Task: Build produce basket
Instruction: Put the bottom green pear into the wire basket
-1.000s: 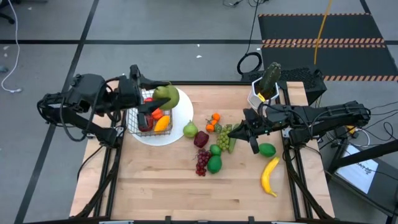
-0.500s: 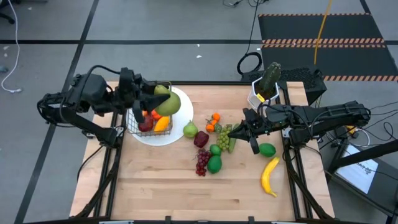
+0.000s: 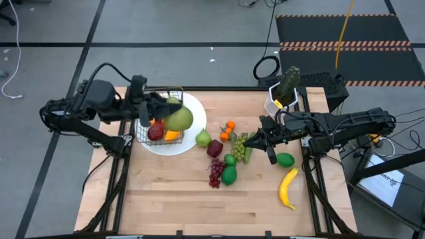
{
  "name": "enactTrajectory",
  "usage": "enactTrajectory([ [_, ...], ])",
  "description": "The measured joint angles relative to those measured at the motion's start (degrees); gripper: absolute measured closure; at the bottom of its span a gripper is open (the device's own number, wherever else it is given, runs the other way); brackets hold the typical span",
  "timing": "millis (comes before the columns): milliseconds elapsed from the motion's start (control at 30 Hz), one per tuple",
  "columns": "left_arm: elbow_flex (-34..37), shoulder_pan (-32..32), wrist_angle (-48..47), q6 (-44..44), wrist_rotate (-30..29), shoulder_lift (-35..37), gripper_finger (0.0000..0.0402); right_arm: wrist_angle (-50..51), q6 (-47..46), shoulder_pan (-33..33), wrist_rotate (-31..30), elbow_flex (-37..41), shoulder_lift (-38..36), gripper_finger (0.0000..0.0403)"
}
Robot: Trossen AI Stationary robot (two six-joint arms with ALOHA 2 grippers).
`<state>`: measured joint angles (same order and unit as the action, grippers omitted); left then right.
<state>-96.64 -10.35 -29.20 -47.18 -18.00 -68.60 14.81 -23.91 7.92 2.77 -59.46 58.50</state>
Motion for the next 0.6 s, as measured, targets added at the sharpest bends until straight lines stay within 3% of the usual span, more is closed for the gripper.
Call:
enactTrajectory([
  [200, 0.0, 0.66, -13.35, 9.32, -1.14, 0.0, 0.0188, 0.0, -1.42, 0.04, 0.05, 0.0, 0.0, 0.0403],
  [433, 1.37, 6.73, -36.65, 8.94, -4.86, -0.83, 0.0188, 0.04, -5.47, 0.04, 0.23, 0.0, 0.0, 0.0403],
  [600, 8.21, 14.45, -39.73, 9.14, -5.01, -0.61, 0.0188, 0.1, -4.1, 0.04, 0.23, 0.01, 0.0, 0.0403],
])
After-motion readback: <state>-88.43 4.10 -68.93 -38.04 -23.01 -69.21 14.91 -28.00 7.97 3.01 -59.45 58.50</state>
